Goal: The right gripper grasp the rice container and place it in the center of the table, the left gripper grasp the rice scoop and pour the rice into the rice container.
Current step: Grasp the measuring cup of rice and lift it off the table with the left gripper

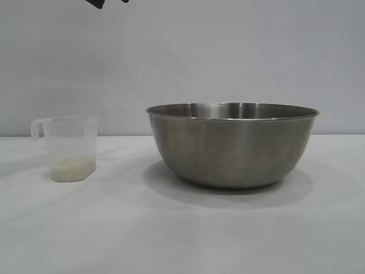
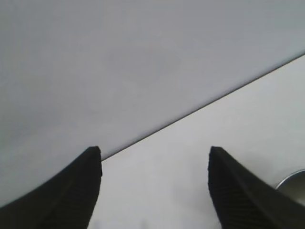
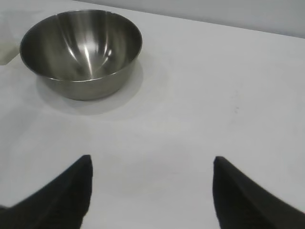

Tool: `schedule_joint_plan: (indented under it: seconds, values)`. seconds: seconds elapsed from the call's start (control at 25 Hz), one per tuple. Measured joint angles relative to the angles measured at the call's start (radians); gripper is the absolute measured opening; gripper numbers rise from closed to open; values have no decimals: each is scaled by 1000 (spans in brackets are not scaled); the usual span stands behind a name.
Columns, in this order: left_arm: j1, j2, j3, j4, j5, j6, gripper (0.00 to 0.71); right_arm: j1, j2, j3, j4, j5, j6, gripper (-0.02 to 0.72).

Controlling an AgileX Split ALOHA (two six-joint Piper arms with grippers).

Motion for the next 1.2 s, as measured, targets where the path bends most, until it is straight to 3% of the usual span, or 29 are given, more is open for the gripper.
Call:
schedule_joint_plan:
  seconds: [0.4, 0.48, 0.64, 0.76, 1.04, 1.2]
  values:
    - [0, -2, 0, 5, -5, -5, 470, 0, 0, 0, 0, 0, 2, 494]
    - [-16, -5, 0, 166, -28, -122, 470, 0, 0, 0, 0, 0, 2, 494]
    - [-80, -9, 0, 642, -65, -575, 470, 0, 0, 0, 0, 0, 2, 494]
    - [-115, -11, 20, 767, -133, -721, 470, 0, 0, 0, 0, 0, 2, 494]
    - [-129, -63, 305, 827, -315, -832, 470, 0, 0, 0, 0, 0, 2, 494]
    - [-119, -168, 475, 844, -485, -840, 470, 0, 0, 0, 0, 0, 2, 494]
